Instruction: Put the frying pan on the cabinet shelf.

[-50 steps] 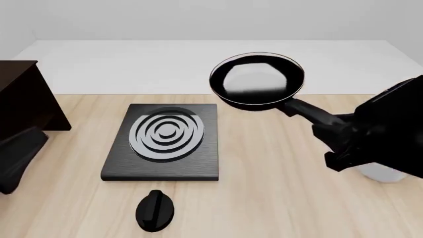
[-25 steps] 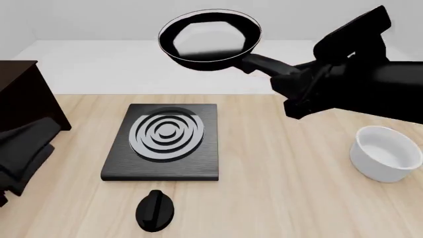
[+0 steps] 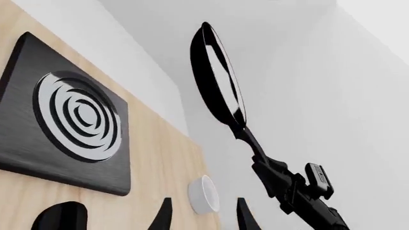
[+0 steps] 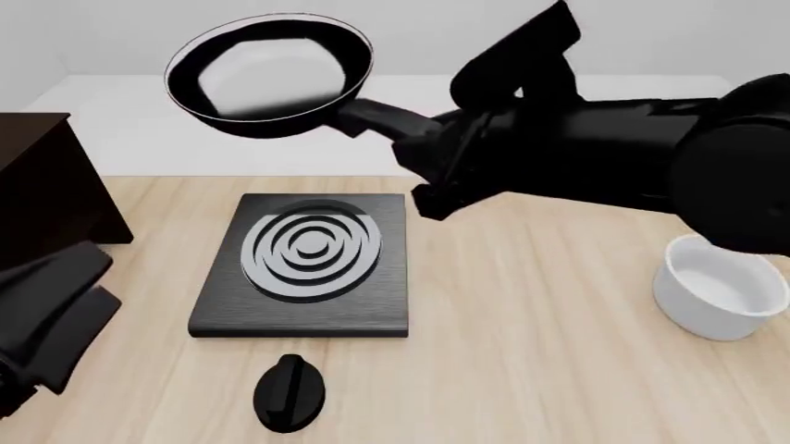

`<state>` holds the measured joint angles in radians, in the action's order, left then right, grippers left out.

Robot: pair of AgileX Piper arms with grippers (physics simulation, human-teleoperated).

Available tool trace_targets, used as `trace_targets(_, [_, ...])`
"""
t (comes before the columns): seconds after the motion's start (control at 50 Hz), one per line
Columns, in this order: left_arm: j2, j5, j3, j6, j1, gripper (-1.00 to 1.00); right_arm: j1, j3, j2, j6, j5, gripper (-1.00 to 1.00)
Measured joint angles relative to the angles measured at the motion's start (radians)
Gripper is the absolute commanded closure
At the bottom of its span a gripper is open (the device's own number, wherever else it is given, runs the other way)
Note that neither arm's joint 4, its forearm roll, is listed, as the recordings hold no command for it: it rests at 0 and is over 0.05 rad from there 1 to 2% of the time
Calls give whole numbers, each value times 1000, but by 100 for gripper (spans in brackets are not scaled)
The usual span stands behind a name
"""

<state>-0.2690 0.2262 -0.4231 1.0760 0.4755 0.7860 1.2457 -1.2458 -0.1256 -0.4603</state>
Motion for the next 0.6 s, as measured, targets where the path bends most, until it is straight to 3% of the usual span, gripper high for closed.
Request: trace_targets(0.6, [58,-45,61,147,-7,-100,162,79,-109,-5,76,100])
